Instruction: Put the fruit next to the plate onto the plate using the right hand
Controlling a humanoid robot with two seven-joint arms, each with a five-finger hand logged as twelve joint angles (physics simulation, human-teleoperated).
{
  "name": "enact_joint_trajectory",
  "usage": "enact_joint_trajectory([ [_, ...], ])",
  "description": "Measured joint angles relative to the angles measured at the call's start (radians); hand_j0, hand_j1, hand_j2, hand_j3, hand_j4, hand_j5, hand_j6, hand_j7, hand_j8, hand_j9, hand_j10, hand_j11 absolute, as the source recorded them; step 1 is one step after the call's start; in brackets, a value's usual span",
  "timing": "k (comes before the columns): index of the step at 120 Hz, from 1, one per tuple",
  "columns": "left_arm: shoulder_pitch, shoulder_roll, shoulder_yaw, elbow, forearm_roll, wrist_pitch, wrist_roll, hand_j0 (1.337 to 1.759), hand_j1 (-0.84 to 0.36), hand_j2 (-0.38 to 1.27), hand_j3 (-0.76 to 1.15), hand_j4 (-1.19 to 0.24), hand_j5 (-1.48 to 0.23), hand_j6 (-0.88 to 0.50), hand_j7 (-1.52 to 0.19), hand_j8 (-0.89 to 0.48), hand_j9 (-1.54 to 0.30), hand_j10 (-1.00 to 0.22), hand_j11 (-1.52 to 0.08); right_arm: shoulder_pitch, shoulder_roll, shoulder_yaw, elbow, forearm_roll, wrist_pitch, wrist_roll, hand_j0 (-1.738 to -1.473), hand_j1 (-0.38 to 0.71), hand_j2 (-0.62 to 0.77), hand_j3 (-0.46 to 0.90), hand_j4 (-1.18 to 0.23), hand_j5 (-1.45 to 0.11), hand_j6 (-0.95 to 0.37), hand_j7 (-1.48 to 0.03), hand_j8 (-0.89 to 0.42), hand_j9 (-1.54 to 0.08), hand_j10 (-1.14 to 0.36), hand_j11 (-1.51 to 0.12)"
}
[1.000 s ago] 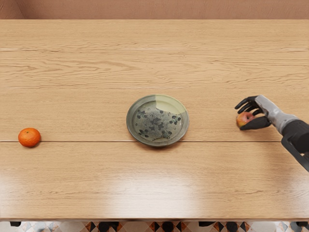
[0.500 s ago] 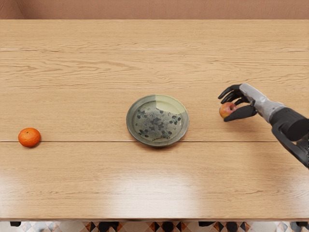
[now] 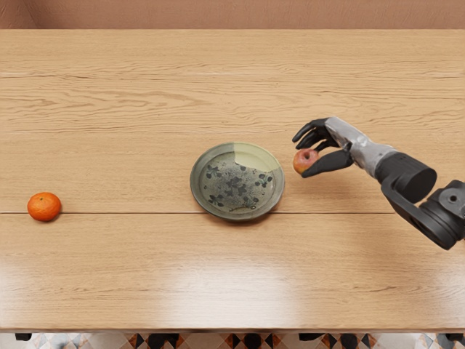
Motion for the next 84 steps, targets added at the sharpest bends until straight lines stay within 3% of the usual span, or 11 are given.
enact_joint_trajectory([
  [84, 0.000, 0.000, 0.000, 0.000, 0.000, 0.000, 0.000, 1.658, 0.35, 0.00, 0.00, 0.00, 0.00, 0.00, 0.00, 0.00, 0.00, 0.00, 0.00, 0.027, 0.141, -0.001, 0.003, -0.001, 0.017, -0.003, -1.658, 0.28, 0.34, 0.00, -0.62, -0.81, -0.62, -0.80, -0.47, -0.80, -0.55, -0.80],
])
